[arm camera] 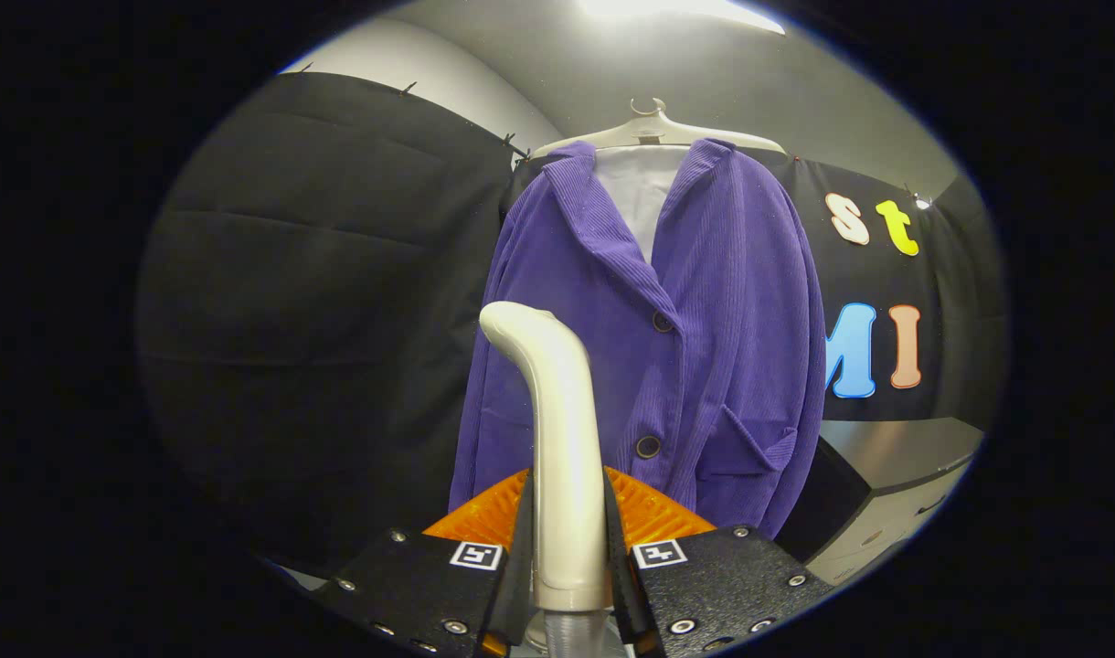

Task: Iron the clothes twice with a garment steamer, once on the left side and once on the right side.

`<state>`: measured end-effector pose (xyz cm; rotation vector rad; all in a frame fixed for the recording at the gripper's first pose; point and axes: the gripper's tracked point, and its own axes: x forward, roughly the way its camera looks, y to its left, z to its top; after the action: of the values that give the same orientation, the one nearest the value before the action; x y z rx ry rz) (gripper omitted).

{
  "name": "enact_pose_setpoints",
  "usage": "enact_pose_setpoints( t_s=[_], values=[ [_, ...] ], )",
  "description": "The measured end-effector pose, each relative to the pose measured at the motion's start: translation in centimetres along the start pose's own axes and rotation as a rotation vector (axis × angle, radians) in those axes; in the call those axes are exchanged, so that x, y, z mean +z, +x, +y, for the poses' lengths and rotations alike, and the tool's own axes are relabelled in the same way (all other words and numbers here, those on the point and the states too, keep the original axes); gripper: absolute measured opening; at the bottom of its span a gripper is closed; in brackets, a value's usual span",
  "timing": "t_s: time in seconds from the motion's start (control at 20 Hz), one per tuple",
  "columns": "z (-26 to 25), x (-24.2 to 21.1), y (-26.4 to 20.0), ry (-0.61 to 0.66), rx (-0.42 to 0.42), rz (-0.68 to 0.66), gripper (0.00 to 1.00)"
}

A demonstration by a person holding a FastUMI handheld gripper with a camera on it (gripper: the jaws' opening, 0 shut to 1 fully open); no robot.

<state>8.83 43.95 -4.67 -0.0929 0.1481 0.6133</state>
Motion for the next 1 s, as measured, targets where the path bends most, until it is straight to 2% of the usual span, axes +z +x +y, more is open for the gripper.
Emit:
enact_pose_setpoints(
  t_s=[1.0],
  values=[
    [1.2,-15.9,-3.4,-0.019,0.028,0.236,0.38]
  ],
)
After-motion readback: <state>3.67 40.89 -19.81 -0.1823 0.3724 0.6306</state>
